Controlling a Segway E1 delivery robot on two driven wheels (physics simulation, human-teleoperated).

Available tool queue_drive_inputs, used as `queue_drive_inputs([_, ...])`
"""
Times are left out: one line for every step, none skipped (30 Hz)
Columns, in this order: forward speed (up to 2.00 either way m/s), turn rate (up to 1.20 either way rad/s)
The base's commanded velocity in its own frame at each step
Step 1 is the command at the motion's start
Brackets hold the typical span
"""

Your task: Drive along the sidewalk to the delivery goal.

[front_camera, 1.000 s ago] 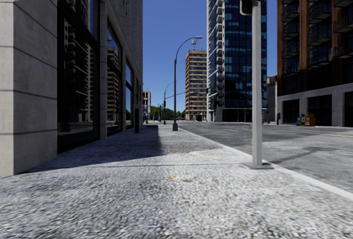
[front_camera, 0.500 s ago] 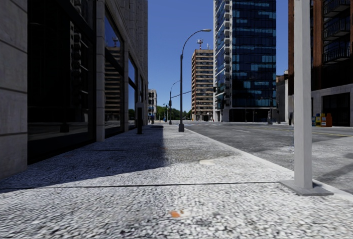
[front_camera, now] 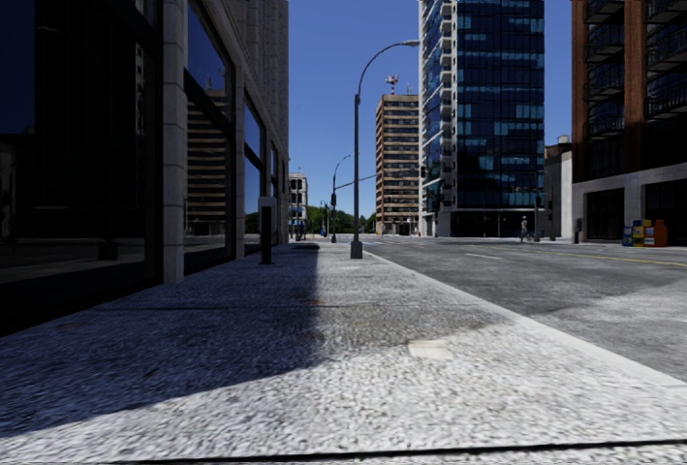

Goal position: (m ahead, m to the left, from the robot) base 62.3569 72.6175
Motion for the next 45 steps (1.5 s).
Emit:
queue_drive_inputs([2.0,0.56])
queue_drive_inputs([2.0,0.54])
queue_drive_inputs([2.0,0.07])
queue_drive_inputs([2.0,0.0])
queue_drive_inputs([2.0,0.0])
queue_drive_inputs([2.0,0.0])
queue_drive_inputs([2.0,0.0])
queue_drive_inputs([2.0,0.0])
queue_drive_inputs([2.0,0.0])
queue_drive_inputs([2.0,0.0])
queue_drive_inputs([2.0,0.0])
queue_drive_inputs([2.0,0.0])
queue_drive_inputs([2.0,0.0])
queue_drive_inputs([2.0,0.0])
queue_drive_inputs([2.0,0.0])
queue_drive_inputs([2.0,0.0])
queue_drive_inputs([2.0,0.0])
queue_drive_inputs([2.0,0.0])
queue_drive_inputs([2.0,0.0])
queue_drive_inputs([2.0,0.0])
queue_drive_inputs([2.0,0.0])
queue_drive_inputs([2.0,0.0])
queue_drive_inputs([2.0,0.0])
queue_drive_inputs([2.0,0.0])
queue_drive_inputs([2.0,0.0])
queue_drive_inputs([2.0,0.0])
queue_drive_inputs([2.0,0.0])
queue_drive_inputs([2.0,0.0])
queue_drive_inputs([2.0,0.0])
queue_drive_inputs([2.0,0.0])
queue_drive_inputs([2.0,0.0])
queue_drive_inputs([2.0,0.0])
queue_drive_inputs([2.0,0.0])
queue_drive_inputs([2.0,0.0])
queue_drive_inputs([2.0,0.0])
queue_drive_inputs([2.0,0.0])
queue_drive_inputs([2.0,0.0])
queue_drive_inputs([2.0,0.0])
queue_drive_inputs([2.0,0.0])
queue_drive_inputs([2.0,0.0])
queue_drive_inputs([2.0,0.0])
queue_drive_inputs([2.0,0.0])
queue_drive_inputs([2.0,0.0])
queue_drive_inputs([2.0,0.0])
queue_drive_inputs([2.0,0.0])
